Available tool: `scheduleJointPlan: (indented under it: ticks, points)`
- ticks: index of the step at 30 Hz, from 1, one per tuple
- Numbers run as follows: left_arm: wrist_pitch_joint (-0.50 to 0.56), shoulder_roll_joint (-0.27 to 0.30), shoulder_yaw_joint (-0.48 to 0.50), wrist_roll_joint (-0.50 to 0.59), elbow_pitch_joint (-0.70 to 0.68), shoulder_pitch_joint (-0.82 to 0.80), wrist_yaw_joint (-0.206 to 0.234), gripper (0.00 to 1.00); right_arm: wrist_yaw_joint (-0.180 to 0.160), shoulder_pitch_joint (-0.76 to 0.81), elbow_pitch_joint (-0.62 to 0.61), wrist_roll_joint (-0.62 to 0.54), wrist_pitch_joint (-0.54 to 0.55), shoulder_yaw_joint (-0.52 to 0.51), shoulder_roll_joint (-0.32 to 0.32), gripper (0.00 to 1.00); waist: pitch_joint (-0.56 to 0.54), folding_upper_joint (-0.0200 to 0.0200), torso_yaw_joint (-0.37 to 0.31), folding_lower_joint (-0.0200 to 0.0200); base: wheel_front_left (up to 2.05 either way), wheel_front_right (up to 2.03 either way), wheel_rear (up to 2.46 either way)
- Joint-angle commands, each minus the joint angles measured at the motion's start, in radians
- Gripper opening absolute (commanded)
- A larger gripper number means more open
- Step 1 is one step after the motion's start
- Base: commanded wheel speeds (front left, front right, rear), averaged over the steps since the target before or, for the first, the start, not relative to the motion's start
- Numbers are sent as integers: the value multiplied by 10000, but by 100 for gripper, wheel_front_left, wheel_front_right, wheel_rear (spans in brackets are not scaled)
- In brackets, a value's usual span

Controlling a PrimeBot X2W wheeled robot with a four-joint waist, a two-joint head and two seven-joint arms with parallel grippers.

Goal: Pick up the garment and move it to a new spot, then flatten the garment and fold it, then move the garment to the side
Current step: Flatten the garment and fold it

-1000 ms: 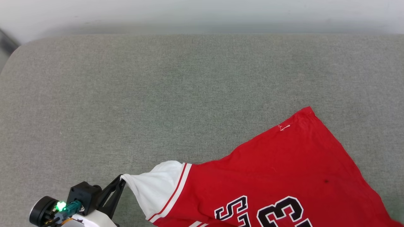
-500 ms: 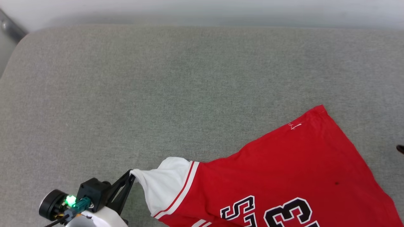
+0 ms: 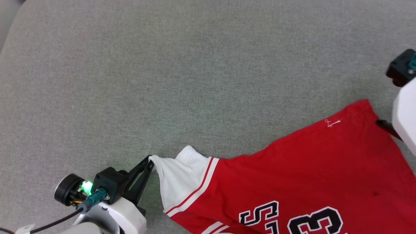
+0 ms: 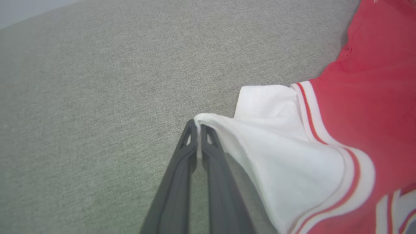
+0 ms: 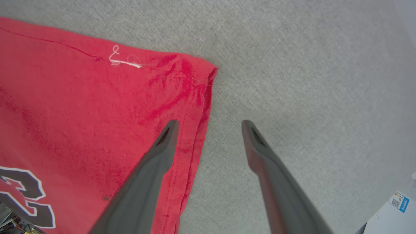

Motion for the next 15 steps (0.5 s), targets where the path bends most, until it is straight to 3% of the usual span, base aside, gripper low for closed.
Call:
scheduleJointPlan:
  ticks: [1, 7, 13, 14, 15]
  points:
    - [-45, -80, 48, 108, 24, -181, -15, 0, -7, -395, 322, -85, 65, 336, 239, 100, 314, 0, 168, -1, 0, 0, 0]
    - [-47, -254, 47, 233, 68, -477, -96, 0, -7, -1128, 1450, -178, -90, 1560, 612, 100, 767, 0, 355, -1, 0, 0, 0]
    - [-93, -465, 29, 233, 228, -529, -175, 0, -6, -876, 2137, 301, -502, 2706, 548, 100, 860, 0, 435, -1, 0, 0, 0]
    - [-88, -468, 28, 205, 262, -504, -167, 0, -6, -907, 2158, 313, -625, 2830, 506, 38, 829, 0, 418, -1, 0, 0, 0]
    - [-96, -472, 31, 168, 308, -459, -158, 0, -6, -961, 2161, 343, -882, 2887, 513, 0, 758, 0, 388, -1, 0, 0, 0]
